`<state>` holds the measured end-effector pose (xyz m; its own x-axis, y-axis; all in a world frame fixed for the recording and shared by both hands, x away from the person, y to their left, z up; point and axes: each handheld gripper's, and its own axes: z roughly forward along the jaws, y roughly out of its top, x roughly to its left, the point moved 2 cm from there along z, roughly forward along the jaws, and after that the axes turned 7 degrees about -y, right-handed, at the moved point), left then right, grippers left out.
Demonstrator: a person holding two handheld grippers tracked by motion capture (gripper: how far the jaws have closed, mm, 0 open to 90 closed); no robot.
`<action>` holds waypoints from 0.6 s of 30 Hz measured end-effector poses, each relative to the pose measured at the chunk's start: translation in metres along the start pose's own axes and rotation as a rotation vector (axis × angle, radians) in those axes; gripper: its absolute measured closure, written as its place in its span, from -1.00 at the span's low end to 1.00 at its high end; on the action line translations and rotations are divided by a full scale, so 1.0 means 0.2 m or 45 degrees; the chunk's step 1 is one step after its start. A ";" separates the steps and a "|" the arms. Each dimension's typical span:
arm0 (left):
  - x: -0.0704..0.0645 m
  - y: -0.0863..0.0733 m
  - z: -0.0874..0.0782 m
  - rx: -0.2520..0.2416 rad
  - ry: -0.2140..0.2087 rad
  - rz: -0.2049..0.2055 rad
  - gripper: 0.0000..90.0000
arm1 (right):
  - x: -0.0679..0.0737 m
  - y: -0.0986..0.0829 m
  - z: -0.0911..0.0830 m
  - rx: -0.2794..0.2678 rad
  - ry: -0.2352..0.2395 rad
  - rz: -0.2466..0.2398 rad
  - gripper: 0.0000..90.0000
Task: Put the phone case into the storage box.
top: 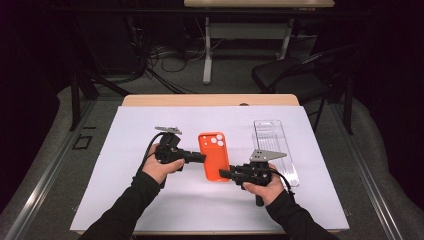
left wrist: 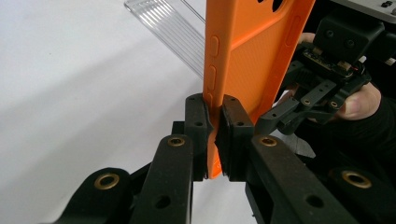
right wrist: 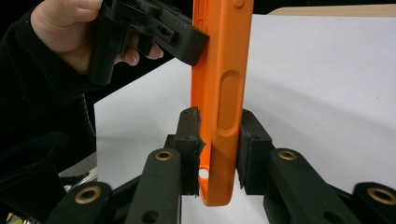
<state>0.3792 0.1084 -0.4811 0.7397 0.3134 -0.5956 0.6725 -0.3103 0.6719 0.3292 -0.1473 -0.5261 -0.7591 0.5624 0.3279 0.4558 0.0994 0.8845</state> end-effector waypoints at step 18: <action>0.01 0.00 0.00 -0.021 0.035 -0.049 0.85 | 0.00 0.02 -0.01 -0.033 -0.057 -0.022 0.14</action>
<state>0.3800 0.1083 -0.4825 0.7122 0.3497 -0.6087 0.6996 -0.2827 0.6562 0.3301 -0.1495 -0.5225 -0.7449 0.5968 0.2982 0.4302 0.0881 0.8984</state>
